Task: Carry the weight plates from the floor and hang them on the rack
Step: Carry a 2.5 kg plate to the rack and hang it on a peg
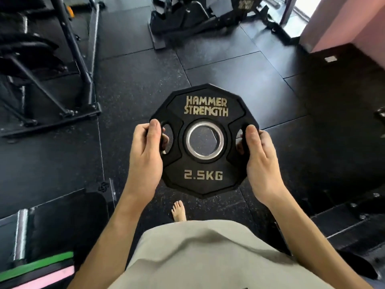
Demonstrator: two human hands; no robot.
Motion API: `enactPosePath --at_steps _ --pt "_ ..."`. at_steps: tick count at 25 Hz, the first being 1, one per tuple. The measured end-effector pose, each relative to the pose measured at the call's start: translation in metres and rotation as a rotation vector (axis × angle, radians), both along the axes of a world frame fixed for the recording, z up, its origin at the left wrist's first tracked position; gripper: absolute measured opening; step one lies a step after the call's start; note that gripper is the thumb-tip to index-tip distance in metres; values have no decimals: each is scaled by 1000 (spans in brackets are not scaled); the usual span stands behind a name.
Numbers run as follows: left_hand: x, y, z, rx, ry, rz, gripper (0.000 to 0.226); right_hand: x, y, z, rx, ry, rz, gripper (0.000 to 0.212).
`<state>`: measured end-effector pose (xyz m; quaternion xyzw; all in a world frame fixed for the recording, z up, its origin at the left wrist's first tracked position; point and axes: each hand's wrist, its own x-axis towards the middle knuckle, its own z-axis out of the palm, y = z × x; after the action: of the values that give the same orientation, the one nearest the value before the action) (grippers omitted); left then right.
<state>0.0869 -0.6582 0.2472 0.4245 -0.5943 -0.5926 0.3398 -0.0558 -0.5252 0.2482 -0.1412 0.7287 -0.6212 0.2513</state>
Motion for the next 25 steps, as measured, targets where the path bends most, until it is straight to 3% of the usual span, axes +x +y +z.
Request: enactPosePath --at_steps 11,21,25 --pt "-235 -211 1 -24 30 -406 32 -177 -166 -5 -85 2 -365 28" --pt "-516 -329 14 -34 25 -616 30 -422 -271 6 -95 4 -544 30" --pt "-634 -377 8 -37 44 -703 41 -524 -312 3 -91 23 -622 31"
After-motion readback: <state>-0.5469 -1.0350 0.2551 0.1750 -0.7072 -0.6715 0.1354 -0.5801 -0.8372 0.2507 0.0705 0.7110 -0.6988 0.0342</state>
